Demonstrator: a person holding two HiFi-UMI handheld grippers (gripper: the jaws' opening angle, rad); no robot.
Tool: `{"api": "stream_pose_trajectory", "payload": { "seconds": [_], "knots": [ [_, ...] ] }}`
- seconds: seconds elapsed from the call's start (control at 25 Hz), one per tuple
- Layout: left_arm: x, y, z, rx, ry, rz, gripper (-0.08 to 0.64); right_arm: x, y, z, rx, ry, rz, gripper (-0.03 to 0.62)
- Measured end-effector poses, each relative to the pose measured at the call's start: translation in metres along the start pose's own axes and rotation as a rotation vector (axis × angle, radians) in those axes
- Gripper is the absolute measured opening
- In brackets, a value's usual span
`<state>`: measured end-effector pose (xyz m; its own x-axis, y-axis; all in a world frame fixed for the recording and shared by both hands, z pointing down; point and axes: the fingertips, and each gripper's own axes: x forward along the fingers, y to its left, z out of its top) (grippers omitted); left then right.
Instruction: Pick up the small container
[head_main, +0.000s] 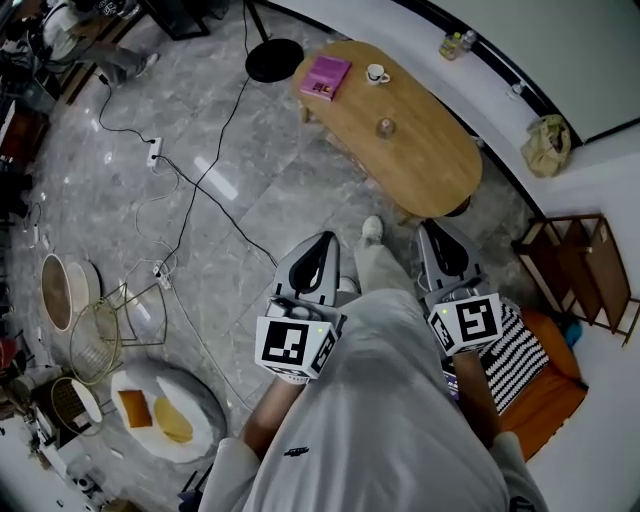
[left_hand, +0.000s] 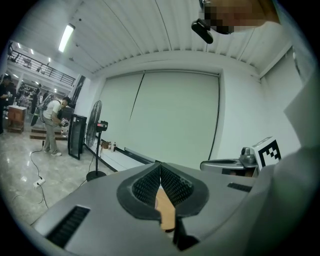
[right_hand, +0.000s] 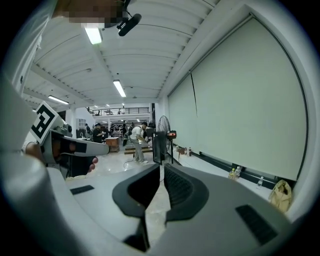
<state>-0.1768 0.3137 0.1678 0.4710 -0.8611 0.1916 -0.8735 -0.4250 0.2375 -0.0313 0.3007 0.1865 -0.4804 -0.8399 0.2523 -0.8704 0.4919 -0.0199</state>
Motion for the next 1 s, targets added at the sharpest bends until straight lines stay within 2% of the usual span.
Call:
{"api": "stream_pose_trajectory", "payload": {
  "seconds": [0.2,0.44,0.76,0.84,1.0],
  "knots": [
    [0.019,0.018,0.002,0.016,0.022,0.018,0.020,0.026,-0.016,-0.012,0.040,0.009,-0.002,0.041],
    [0.077,0.035,0.010,0.026,0.044,0.011,0.020,0.073,-0.059,-0.010,0.078,0.025,-0.021,0.074],
    [0.156,0.059,0.052,0.056,0.051,0.025,0.020,0.140,-0.119,0.020,0.084,-0.014,0.001,0.113],
    [0.179,0.059,0.063,0.075,0.045,0.016,0.020,0.155,-0.136,0.031,0.072,-0.031,0.009,0.142],
    [0.229,0.052,0.078,0.111,0.030,-0.018,0.020,0.177,-0.176,0.040,0.067,-0.057,-0.002,0.147]
  ]
}}
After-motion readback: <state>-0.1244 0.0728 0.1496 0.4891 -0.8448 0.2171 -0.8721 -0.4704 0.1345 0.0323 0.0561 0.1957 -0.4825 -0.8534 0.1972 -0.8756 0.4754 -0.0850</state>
